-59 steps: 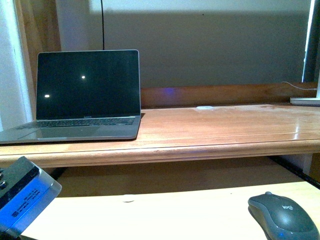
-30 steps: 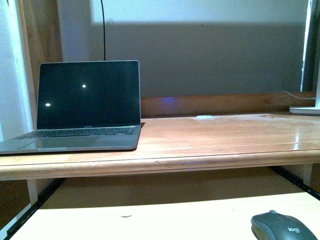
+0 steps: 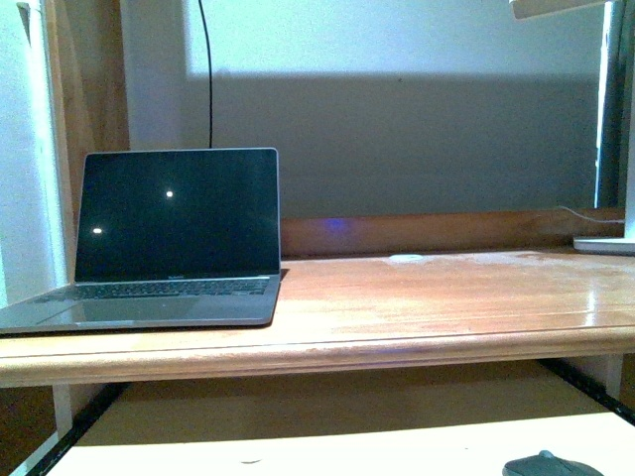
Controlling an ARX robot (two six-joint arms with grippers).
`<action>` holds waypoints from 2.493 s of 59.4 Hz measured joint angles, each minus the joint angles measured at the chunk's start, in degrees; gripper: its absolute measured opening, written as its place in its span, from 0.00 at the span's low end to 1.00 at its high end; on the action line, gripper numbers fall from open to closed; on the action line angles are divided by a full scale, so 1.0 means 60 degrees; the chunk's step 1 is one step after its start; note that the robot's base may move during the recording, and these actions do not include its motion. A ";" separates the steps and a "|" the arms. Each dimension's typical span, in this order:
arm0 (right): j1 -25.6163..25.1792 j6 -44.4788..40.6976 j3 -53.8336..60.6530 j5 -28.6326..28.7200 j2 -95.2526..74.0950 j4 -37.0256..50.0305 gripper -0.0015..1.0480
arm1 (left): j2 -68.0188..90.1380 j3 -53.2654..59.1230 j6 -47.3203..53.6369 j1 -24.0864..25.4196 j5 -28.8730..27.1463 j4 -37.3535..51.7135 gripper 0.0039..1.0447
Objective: Place mouse
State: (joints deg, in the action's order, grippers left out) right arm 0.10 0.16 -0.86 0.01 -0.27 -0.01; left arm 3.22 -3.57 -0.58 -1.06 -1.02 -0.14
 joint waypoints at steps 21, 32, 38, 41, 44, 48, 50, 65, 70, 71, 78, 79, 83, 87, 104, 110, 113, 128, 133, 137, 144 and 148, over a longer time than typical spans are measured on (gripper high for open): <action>0.0612 0.0404 -0.0634 0.1137 -0.1810 0.0033 0.93 | -0.0452 0.0521 0.0007 0.0127 0.0168 0.0004 0.02; 0.2823 0.0328 -0.1781 -0.0707 -0.4102 0.1974 0.93 | -0.0484 0.0521 0.0011 0.0127 0.0168 0.0004 0.02; 0.3785 0.0124 -0.2248 -0.1734 -0.5085 0.2739 0.93 | -0.0484 0.0521 0.0015 0.0127 0.0164 0.0004 0.02; 0.4262 -0.0004 -0.2397 -0.2266 -0.5555 0.3064 0.93 | -0.0484 0.0521 0.0015 0.0127 0.0164 0.0004 0.02; 0.4728 -0.0146 -0.2452 -0.2721 -0.5967 0.3381 0.93 | -0.0484 0.0521 0.0015 0.0127 0.0164 0.0004 0.02; 0.5373 -0.0310 -0.2466 -0.3271 -0.6550 0.3789 0.93 | -0.0484 0.0521 0.0015 0.0127 0.0164 0.0004 0.02; 0.5635 -0.0361 -0.2477 -0.3439 -0.6801 0.3949 0.93 | -0.0484 0.0521 0.0015 0.0127 0.0164 0.0004 0.02; 0.6932 -0.0714 -0.3122 -0.4087 -0.9184 0.4688 0.93 | -0.0484 0.0521 0.0018 0.0127 0.0164 0.0004 0.39; 0.7067 -0.0492 -0.3690 -0.4098 -1.0025 0.4430 0.93 | -0.0488 0.0521 0.0018 0.0127 0.0164 0.0004 0.58; 0.7074 -0.0492 -0.3781 -0.4113 -1.0182 0.4430 0.93 | -0.0488 0.0521 0.0018 0.0127 0.0164 0.0004 0.61; 0.6900 -0.0342 -0.4386 -0.4022 -1.1027 0.4109 0.93 | -0.0488 0.0521 0.0018 0.0127 0.0164 0.0004 0.83; 0.6834 -0.0262 -0.4499 -0.3993 -1.1129 0.3985 0.93 | -0.0488 0.0521 0.0018 0.0127 0.0164 0.0004 0.87; 0.6586 -0.0149 -0.4816 -0.3956 -1.1435 0.3599 0.93 | -0.0488 0.0521 0.0029 0.0127 0.0164 0.0004 0.94; 0.6302 -0.0080 -0.5104 -0.3993 -1.1752 0.3184 0.93 | -0.0488 0.0521 0.0033 0.0127 0.0164 0.0004 0.92; 0.5275 0.0113 -0.5829 -0.4543 -1.2509 0.1920 0.93 | -0.0488 0.0521 0.0033 0.0127 0.0164 0.0004 0.93; 0.5104 0.0146 -0.6003 -0.4634 -1.2644 0.1526 0.93 | -0.0488 0.0521 0.0033 0.0127 0.0164 0.0004 0.93; 0.5060 0.0171 -0.6080 -0.4630 -1.2673 0.1384 0.93 | -0.0488 0.0521 0.0033 0.0127 0.0164 0.0004 0.93; 0.4925 0.0525 -0.6360 -0.4401 -1.2754 0.0710 0.93 | -0.0488 0.0521 0.0033 0.0127 0.0164 0.0004 0.93; 0.4892 0.0561 -0.6419 -0.4186 -1.2772 0.0597 0.93 | -0.0488 0.0521 0.0033 0.0127 0.0164 0.0004 0.93; 0.4874 0.0565 -0.6459 -0.3912 -1.2786 0.0546 0.93 | -0.0488 0.0521 0.0033 0.0127 0.0164 0.0004 0.93; 0.4874 0.0543 -0.6470 -0.3599 -1.2805 0.0550 0.93 | -0.0488 0.0521 0.0033 0.0127 0.0164 0.0004 0.93; 0.4881 0.0499 -0.6470 -0.3493 -1.2808 0.0627 0.89 | -0.0488 0.0521 0.0033 0.0127 0.0164 0.0004 0.93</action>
State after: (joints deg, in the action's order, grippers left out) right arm 29.39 3.16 -39.68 -20.95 -77.12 3.75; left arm 0.30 -0.45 -0.38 -0.30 -0.03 -0.12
